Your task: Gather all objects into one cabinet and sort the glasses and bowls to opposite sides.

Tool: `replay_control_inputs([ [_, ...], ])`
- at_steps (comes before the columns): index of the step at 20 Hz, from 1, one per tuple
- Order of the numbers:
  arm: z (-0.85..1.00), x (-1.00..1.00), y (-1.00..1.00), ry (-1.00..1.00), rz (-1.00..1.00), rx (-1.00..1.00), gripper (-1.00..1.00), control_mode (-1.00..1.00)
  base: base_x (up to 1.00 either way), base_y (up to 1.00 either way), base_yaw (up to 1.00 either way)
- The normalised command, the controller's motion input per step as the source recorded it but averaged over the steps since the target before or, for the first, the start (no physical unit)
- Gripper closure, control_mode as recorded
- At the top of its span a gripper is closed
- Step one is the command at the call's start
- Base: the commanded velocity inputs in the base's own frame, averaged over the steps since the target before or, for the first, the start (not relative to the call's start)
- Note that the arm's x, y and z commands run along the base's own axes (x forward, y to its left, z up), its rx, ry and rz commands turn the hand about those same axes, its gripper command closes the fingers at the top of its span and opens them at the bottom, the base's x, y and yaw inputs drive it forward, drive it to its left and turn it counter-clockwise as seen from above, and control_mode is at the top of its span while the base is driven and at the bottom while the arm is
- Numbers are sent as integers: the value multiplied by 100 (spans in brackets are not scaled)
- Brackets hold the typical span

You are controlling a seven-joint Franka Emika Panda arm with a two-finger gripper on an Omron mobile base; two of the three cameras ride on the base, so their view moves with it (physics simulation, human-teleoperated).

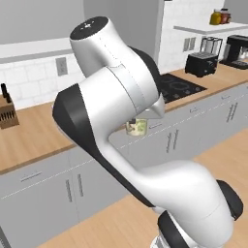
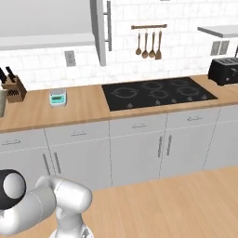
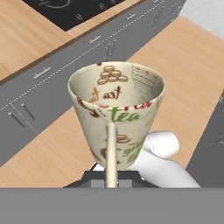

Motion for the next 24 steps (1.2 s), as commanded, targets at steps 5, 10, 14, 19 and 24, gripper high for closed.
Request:
replay_control_inputs([
  [5, 0, 0, 0, 0, 0, 0, 100, 100, -13, -99, 21],
  [10, 0, 0, 0, 0, 0, 0, 100, 100, -32, -100, 40],
  [14, 0, 0, 0, 0, 0, 0, 100, 100, -40, -100, 52],
  [19, 0, 0, 0, 0, 0, 0, 100, 100, -31, -80, 44],
  [24, 0, 0, 0, 0, 0, 0, 100, 100, 9, -60, 9],
])
